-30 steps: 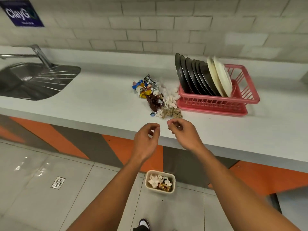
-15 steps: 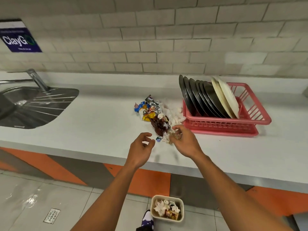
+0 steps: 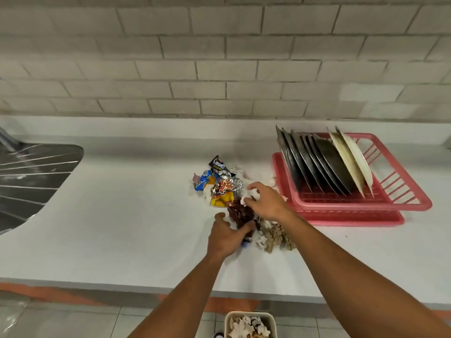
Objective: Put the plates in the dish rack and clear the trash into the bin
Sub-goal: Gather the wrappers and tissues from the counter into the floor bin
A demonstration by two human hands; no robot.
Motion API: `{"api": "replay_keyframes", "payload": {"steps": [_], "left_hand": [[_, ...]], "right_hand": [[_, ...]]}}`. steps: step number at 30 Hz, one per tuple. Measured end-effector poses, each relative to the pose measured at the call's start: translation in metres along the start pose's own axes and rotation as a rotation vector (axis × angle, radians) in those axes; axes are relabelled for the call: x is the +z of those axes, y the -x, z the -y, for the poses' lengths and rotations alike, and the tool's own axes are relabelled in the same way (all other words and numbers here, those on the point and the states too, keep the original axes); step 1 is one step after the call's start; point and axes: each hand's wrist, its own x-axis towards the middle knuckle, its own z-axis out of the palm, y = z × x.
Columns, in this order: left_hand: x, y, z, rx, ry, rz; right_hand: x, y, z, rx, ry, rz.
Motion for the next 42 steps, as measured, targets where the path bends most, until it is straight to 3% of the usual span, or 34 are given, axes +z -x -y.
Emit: {"api": "replay_keyframes", "payload": {"steps": [8,16,25,31,35,39,42], "left_hand": [[-0.004,-0.027,-0.008,0.044,-0.033,0.071],[-0.025,-0.024,-0.004,0.166,0.063,0.037],[-0.063,0.007,-0.033,0.292,0.175,-0.010],[-0.063,0.030,-0.047,0.419,0.239,0.051],[-0.058,0.038,-0.049,0.458,0.293,0.166],[-0.053,0.037,-0.041,0.464,0.300,0.291],[-0.045,0.034,-0.030,0.460,0.205,0.247]], "right_hand": [[0.017,-0.026,0.010,0.003,0.159,0.114],[0.011,-0.018,0.027,-0.001,0.147,0.133],[0.006,0.009,0.046,-0.020,-0.183,0.059],[0.010,0.023,0.041,0.003,-0.608,-0.002],[0.002,0.041,0.035,0.009,-0.708,-0.200],[-0.009,0.061,0.020,-0.006,-0.757,-0.279],[-0.013,0.078,0.011,0.035,-0.778,-0.319]]}}
